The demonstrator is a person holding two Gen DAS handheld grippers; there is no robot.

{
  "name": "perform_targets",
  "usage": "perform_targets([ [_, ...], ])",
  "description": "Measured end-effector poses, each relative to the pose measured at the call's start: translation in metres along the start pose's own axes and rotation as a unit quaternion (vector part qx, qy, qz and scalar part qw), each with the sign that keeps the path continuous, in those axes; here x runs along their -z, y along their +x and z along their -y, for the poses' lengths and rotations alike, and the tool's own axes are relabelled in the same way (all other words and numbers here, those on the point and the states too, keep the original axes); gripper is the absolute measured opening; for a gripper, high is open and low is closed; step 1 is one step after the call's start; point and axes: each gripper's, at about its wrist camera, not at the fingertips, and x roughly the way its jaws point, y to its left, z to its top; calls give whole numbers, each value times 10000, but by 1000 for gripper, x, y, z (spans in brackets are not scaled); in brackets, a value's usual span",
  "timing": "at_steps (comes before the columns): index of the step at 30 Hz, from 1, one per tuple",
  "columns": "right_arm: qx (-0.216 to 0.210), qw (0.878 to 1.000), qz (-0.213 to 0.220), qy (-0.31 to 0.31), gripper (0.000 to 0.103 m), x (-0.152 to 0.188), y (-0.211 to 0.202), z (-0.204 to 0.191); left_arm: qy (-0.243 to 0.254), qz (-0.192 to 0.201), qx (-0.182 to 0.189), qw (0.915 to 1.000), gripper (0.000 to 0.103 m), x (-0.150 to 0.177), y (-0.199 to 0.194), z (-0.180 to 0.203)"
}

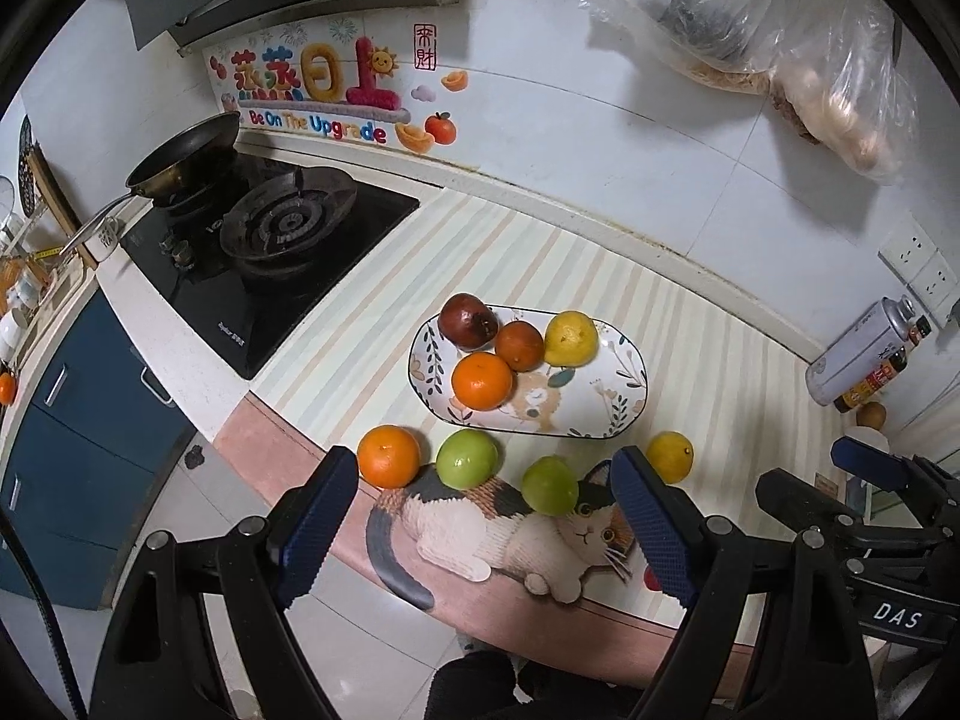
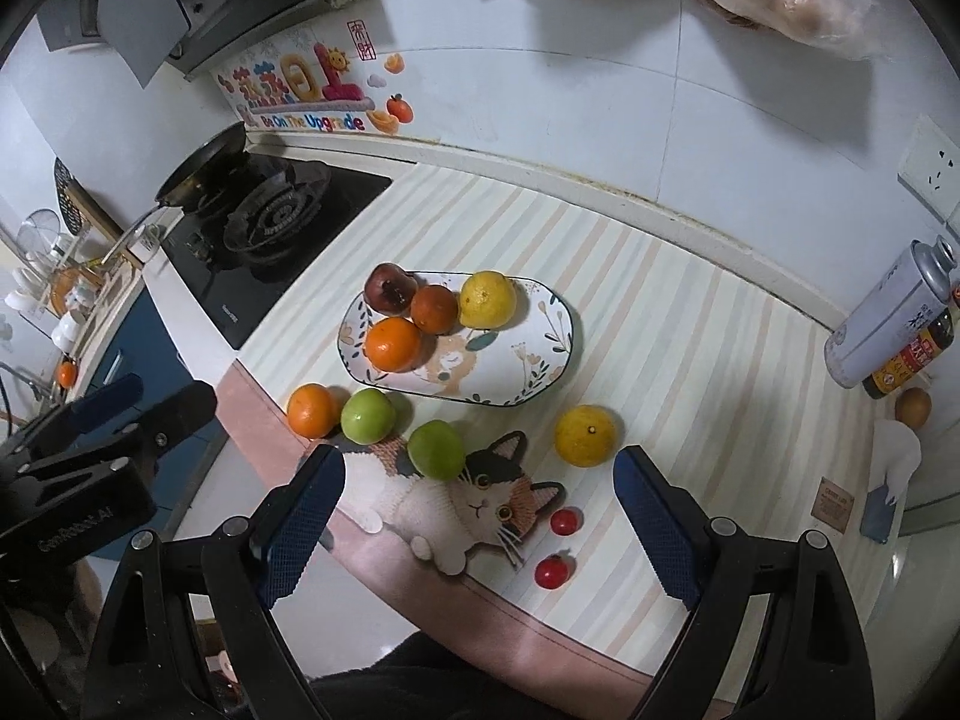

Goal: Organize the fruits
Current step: 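Grasp an orange with the left tool while the right tool grasps a green apple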

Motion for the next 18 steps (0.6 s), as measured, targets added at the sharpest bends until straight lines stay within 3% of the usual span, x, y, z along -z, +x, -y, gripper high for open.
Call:
perform_targets([
  [5,-93,9997,-200,124,93,0,23,3,-84,-95,-39,9999,87,-3,13,-11],
  [7,-218,9987,-416,212,93,1,45,5,-114,-170,-190,9996,103,-4,24,-19],
  [9,-335,9974,-586,267,93,3,70,6,-150,-230,-355,9990,103,-5,39,-29],
  [15,-492,9904,-1228,408,93,9,165,0,-415,-901,-706,9926,103,-1,104,-68],
  [18,-499,9865,-1519,359,93,13,207,-9,-579,-1311,-648,9876,103,3,137,-87],
])
